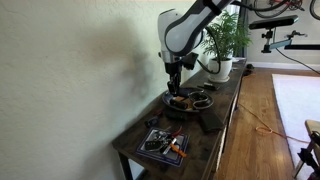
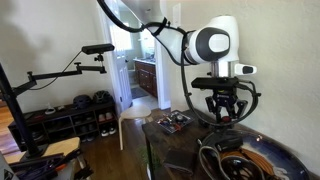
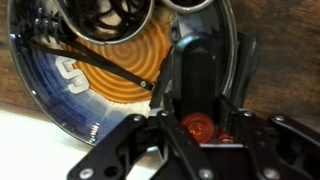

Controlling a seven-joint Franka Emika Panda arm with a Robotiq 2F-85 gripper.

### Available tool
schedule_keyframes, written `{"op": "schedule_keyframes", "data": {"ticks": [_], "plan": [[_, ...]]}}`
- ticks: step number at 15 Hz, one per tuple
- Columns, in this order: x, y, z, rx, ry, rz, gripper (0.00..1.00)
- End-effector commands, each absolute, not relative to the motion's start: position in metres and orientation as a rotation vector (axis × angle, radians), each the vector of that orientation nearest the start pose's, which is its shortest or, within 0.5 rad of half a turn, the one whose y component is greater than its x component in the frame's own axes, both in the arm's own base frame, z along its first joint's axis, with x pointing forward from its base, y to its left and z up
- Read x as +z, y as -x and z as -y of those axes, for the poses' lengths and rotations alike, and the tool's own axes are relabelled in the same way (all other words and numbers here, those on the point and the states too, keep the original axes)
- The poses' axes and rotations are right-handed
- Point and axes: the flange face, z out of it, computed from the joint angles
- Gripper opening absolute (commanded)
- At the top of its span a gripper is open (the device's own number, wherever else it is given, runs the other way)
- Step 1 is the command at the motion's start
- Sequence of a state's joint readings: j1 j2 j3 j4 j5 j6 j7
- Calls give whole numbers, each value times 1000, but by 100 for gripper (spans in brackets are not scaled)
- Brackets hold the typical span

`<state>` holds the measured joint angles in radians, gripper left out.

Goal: Take the black object from the desk and put it in the bowl

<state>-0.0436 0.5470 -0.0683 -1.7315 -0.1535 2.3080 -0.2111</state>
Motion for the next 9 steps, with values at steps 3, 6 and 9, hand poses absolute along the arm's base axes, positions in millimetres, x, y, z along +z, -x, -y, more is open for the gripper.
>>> {"op": "schedule_keyframes", "data": {"ticks": [3,6,9], "plan": [[270,-667,114,-72,3341,281,19],[259,-670,131,-80,3342,248,19],[246,-675,141,-108,3335,229,19]]}}
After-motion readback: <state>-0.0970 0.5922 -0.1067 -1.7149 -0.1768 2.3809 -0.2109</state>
